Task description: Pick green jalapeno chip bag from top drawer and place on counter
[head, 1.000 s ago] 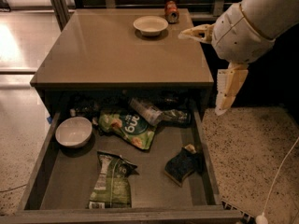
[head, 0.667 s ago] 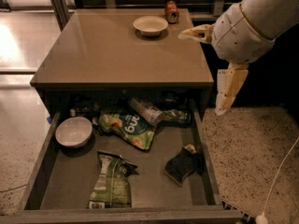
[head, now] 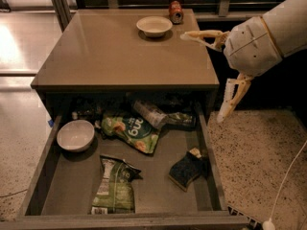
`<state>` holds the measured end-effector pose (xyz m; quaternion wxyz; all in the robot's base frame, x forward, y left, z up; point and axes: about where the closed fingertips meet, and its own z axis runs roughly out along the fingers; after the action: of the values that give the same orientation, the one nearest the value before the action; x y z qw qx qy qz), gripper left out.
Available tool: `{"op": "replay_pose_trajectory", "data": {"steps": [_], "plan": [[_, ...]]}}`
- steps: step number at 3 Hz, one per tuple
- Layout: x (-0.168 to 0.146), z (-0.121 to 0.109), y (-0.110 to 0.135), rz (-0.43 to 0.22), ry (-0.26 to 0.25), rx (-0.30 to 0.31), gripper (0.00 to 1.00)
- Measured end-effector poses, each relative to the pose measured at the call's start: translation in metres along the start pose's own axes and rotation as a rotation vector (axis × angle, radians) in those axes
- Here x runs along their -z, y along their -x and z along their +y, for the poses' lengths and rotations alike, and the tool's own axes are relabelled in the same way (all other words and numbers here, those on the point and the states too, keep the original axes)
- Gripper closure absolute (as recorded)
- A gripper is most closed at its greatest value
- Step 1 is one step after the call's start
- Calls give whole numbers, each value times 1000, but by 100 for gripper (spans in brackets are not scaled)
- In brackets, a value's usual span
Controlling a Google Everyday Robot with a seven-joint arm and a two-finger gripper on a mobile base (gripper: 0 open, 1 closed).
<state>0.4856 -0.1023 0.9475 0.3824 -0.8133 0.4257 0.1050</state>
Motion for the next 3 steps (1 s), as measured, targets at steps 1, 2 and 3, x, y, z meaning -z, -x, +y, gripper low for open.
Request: {"op": "replay_pose_trajectory", "data": {"steps": [1, 2, 3], "plan": [[-3, 3, 1, -68, -18, 34, 0], [-4, 3, 1, -64, -19, 41, 0], [-7, 3, 3, 83, -10, 65, 0]]}}
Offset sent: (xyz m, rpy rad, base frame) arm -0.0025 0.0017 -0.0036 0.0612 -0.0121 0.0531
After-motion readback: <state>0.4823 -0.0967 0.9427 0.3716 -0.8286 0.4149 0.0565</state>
